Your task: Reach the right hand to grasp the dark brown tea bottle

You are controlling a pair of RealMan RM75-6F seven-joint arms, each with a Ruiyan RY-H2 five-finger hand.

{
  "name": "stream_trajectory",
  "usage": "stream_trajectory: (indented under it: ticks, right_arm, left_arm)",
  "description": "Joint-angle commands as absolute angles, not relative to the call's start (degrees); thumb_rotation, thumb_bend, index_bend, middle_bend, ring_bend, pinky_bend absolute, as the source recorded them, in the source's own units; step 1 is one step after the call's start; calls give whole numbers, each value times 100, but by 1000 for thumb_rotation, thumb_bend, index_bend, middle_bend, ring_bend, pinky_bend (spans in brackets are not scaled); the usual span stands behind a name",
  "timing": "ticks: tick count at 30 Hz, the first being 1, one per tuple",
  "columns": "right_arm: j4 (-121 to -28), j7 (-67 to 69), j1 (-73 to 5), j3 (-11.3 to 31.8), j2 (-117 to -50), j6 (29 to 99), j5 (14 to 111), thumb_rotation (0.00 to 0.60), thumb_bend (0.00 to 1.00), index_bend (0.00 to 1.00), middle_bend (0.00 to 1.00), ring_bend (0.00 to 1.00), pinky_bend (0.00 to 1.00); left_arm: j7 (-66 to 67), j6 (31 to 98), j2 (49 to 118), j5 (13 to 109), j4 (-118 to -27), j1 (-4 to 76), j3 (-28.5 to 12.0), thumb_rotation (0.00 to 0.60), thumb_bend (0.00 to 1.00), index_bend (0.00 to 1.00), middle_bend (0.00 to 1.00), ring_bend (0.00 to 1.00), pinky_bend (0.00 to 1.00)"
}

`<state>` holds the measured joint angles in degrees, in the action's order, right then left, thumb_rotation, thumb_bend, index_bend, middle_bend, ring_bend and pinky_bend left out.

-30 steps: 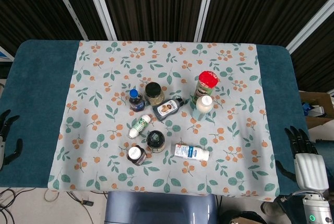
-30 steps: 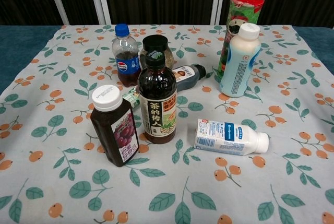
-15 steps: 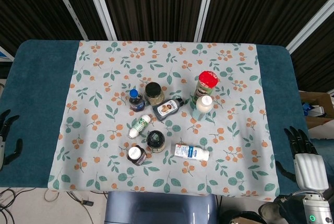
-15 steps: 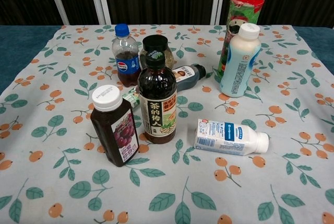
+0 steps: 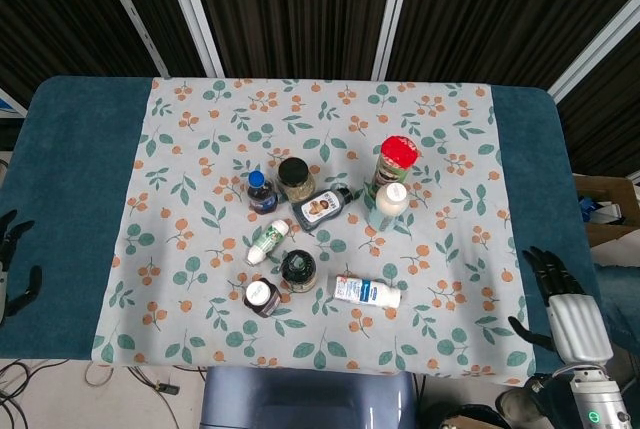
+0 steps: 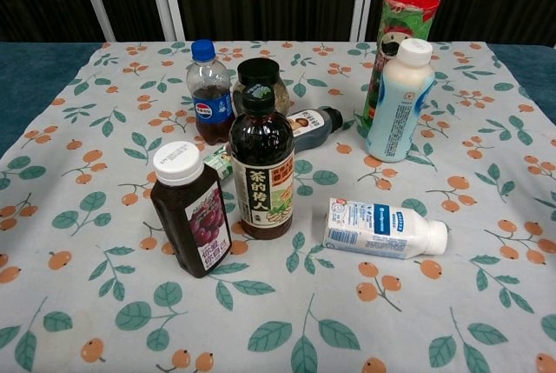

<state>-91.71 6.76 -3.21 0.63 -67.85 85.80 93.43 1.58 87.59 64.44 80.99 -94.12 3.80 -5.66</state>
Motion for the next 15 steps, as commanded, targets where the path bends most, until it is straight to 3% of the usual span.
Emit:
stream_trajectory:
  ticks: [1,8,15]
  right_arm:
    - [-9179,1465,-668,-164,-6576,8211,9828,600,251,0,67,60,230]
    - [-9362,3500,-1683,-333,-6352,7013,10161,600,251,0,70,62,230]
    - [-9202,4055,-2336,-185,-6664,6420,10130,600,251,0,70,61,230]
  left_arm:
    - [172,8758,6454,8075,-9419,377,-576,600,469,149,38,82,17]
    - [282,8753,6498,8097,-9417,396,-571,600,469,149,38,82,17]
    - [224,8739,6475,8030,-9411,386,-598,600,469,149,38,82,17]
